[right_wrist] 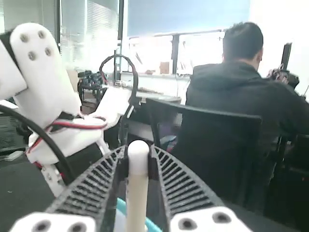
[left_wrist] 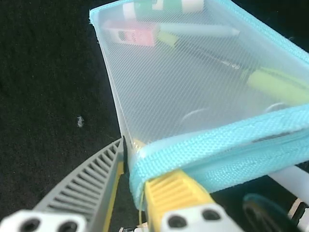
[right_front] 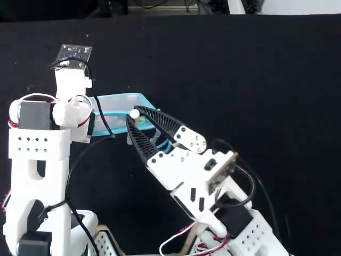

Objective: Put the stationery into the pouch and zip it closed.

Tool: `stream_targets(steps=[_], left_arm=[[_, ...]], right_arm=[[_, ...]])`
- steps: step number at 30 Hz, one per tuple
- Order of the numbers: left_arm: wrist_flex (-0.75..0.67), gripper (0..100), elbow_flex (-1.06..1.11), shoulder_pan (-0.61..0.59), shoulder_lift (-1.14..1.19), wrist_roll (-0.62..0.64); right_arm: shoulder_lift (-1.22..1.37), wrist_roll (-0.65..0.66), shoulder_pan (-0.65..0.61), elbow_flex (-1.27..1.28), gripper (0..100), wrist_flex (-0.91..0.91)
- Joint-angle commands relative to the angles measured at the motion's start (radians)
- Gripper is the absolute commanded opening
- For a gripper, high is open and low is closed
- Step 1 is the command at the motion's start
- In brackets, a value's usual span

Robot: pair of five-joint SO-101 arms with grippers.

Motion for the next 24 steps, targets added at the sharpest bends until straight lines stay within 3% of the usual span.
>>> stream_targets(steps=[1,13,24], left_arm=[[0.005,3,0.001,0.002,-0.015,-0.003],[0.005,3,0.001,0.002,-0.015,-0.003],[0.008,3,0.001,0.002,-0.015,-0.003]], right_arm=[[-0.019,0.015,-0.011,-0.088,1.1,-0.031],[-0.007,0.015,-0.008,-0.246,1.1,-0.037],[-0.007,0.025,0.006,0.062,1.1,-0.238]])
